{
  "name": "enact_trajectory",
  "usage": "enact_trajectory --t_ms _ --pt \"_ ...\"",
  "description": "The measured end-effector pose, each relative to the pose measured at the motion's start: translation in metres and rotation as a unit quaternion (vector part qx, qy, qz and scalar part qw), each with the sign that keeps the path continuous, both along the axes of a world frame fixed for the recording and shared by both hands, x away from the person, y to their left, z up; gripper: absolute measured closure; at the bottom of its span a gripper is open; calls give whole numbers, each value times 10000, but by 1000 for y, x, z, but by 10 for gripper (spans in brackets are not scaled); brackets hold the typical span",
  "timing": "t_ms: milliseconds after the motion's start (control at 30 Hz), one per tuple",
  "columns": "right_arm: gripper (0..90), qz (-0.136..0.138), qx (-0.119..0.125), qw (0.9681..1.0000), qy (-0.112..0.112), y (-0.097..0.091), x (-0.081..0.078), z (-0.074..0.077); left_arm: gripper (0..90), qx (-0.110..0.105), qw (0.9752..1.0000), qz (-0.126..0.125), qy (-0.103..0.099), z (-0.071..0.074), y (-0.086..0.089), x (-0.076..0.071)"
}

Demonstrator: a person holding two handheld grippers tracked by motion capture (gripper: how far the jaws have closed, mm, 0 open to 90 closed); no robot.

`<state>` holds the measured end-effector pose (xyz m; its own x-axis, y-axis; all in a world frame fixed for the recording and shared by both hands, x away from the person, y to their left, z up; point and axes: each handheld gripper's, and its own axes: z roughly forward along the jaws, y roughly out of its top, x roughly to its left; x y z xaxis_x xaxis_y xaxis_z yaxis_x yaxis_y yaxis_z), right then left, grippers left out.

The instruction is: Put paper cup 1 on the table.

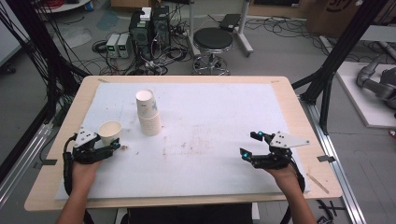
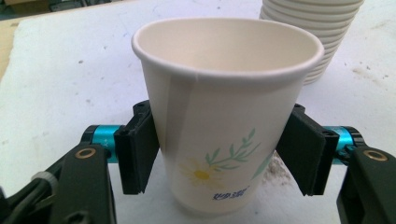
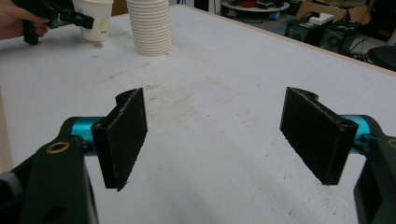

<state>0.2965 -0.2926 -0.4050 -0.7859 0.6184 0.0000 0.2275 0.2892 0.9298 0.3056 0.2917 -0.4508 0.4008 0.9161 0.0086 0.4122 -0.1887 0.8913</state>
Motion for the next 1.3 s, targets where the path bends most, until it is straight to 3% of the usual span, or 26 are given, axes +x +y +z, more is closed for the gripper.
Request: enact_trajectory --t_ms 333,533,700,833,933,1000,1133,1233,1300 --pt "237 30 -10 10000 23 1 -1 0 296 -124 9995 207 178 -2 4 -5" --pt "238 24 -18 10000 -8 0 -1 0 193 -420 9986 305 52 0 6 -9" --pt "237 -2 -6 10000 23 -1 -1 0 175 -477 9986 222 -25 5 8 -19" --pt "237 3 3 10000 -12 -2 -1 1 166 -589 9977 213 -256 11 10 -31" --pt "237 -33 0 10000 31 -2 -2 1 166 -784 9945 221 -663 20 11 -42" --pt "237 -31 -23 10000 -2 -3 -1 0 165 -797 9926 195 -900 25 10 -47" --pt "237 -77 -47 10000 35 -4 -1 -1 162 -1017 9847 49 -1416 37 4 -52" --pt "237 -98 -60 9999 72 -4 -1 -2 162 -1176 9795 -109 -1631 44 -3 -54" --pt "237 -118 -56 9999 101 -5 0 -2 162 -1203 9780 -170 -1695 47 -8 -54"
